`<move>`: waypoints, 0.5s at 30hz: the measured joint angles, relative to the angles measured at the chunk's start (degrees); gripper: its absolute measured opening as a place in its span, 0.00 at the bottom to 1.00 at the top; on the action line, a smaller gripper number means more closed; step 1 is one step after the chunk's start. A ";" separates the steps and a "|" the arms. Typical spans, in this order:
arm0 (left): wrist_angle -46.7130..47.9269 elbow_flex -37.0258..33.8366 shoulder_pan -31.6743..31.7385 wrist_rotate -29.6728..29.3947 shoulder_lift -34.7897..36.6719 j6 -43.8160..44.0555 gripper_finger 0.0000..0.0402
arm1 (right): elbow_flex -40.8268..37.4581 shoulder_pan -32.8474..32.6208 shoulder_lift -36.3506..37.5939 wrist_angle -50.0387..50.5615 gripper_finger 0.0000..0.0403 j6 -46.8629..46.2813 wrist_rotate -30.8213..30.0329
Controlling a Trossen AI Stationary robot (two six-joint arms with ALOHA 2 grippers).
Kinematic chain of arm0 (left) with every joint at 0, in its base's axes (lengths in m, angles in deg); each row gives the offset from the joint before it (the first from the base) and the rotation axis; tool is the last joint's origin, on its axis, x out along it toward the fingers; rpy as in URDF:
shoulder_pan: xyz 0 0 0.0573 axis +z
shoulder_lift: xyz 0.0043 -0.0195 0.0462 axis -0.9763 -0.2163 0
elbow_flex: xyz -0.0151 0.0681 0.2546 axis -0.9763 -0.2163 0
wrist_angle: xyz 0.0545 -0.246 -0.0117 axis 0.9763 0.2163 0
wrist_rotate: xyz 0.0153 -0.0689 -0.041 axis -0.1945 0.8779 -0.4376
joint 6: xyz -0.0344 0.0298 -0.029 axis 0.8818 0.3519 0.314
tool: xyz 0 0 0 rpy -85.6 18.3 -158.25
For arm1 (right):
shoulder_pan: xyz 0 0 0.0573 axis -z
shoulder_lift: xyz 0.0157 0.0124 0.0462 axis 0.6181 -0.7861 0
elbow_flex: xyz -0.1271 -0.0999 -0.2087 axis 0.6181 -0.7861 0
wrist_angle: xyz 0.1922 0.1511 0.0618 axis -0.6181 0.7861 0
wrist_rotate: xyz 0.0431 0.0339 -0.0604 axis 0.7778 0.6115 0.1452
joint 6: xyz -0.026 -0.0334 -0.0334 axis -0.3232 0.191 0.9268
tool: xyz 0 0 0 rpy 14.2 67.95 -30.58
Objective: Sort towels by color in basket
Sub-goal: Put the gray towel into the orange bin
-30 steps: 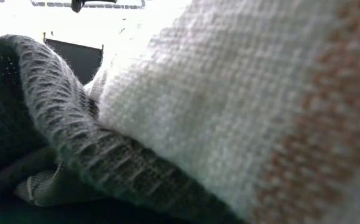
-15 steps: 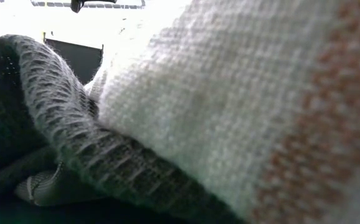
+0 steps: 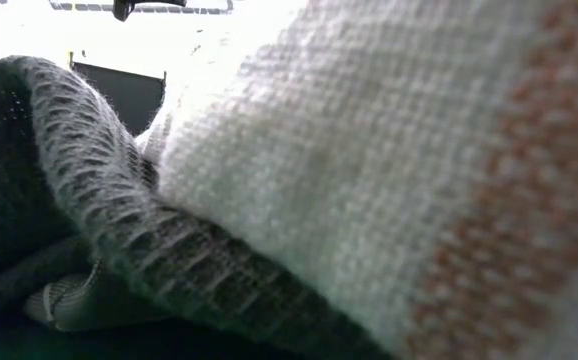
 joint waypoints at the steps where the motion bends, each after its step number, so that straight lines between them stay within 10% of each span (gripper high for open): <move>1: 0.00 0.00 0.00 0.00 0.00 0.00 0.54 | 0.00 -0.01 0.31 3.27 0.05 0.01 -0.02; 15: 0.00 0.00 0.00 0.00 0.00 -0.44 0.54 | -0.56 -2.88 1.47 38.38 0.05 -0.91 -0.08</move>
